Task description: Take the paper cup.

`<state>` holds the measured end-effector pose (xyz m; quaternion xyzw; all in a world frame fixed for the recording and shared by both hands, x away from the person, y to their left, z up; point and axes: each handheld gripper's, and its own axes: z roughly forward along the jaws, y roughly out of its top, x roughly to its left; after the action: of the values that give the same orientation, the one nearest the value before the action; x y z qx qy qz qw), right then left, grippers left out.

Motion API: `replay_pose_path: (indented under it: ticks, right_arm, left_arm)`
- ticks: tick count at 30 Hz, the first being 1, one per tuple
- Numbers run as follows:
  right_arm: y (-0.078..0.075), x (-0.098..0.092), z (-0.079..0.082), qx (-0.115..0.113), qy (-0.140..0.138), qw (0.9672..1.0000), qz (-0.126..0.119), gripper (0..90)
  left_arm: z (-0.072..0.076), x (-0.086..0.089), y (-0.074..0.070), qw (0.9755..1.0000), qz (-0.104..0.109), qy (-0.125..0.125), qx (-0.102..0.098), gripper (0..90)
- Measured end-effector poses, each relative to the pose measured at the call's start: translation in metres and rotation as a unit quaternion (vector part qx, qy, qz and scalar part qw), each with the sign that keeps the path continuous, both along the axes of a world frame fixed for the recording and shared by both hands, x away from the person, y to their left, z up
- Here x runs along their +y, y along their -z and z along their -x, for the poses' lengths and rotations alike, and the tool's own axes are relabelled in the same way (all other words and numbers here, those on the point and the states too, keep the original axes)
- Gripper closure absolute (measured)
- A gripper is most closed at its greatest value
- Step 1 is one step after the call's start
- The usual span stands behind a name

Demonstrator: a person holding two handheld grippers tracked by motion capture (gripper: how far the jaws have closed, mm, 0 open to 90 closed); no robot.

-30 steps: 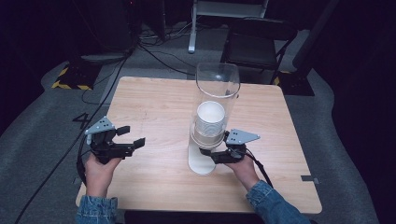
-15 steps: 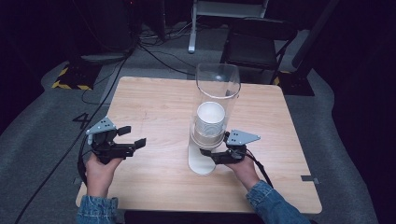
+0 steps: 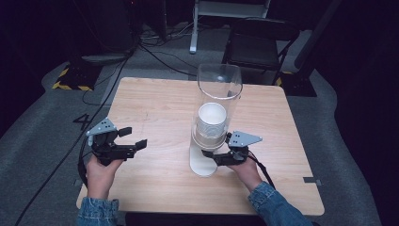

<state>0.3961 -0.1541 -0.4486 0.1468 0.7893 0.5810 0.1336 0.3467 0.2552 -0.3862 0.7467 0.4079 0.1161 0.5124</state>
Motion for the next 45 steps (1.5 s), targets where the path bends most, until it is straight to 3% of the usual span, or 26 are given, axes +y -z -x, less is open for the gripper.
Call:
replay_pose_path:
  ticks: [12, 13, 15, 17, 18, 24, 26, 30, 38, 45]
  right_arm:
    - [0.003, -0.001, -0.002, -0.013, 0.006, 0.9999, 0.006, 33.5]
    - [0.006, 0.001, -0.004, -0.013, 0.013, 0.9993, 0.032, 35.8]
    - [0.018, 0.003, -0.007, 0.014, 0.027, 0.9958, 0.087, 36.7]
    - [0.034, 0.0, -0.011, 0.055, 0.022, 0.995, 0.08, 36.8]
    - [0.038, 0.001, -0.011, 0.058, 0.021, 0.9949, 0.079, 36.5]
    - [0.037, 0.001, -0.009, 0.058, 0.02, 0.9939, 0.091, 35.9]
    - [0.039, -0.003, -0.008, 0.07, 0.024, 0.9925, 0.097, 35.8]
    - [0.039, -0.006, -0.006, 0.069, 0.028, 0.9901, 0.119, 35.8]
    - [0.037, -0.017, -0.002, 0.073, 0.04, 0.9872, 0.136, 35.7]
    - [0.032, -0.034, 0.005, 0.072, 0.06, 0.9825, 0.161, 35.6]
  left_arm:
    - [-0.001, -0.001, 0.001, 1.0, -0.002, 0.002, 0.002, 15.4]
    - [-0.001, -0.001, 0.001, 1.0, -0.001, 0.002, 0.001, 15.4]
    - [-0.001, -0.001, 0.001, 1.0, 0.0, 0.002, 0.001, 15.4]
    - [-0.001, 0.0, 0.0, 1.0, 0.001, 0.001, -0.001, 15.4]
    - [0.0, 0.001, -0.001, 1.0, 0.003, 0.001, -0.002, 15.5]
    - [0.0, 0.003, 0.0, 1.0, 0.007, -0.002, 0.0, 15.5]
    - [-0.001, 0.003, 0.0, 1.0, 0.007, 0.0, 0.0, 15.4]
    - [-0.002, 0.001, 0.0, 1.0, 0.006, 0.002, 0.0, 15.5]
    - [-0.01, -0.004, 0.002, 0.9999, 0.007, 0.009, 0.004, 15.5]
    - [-0.02, -0.012, 0.002, 0.9997, 0.006, 0.022, 0.005, 15.4]
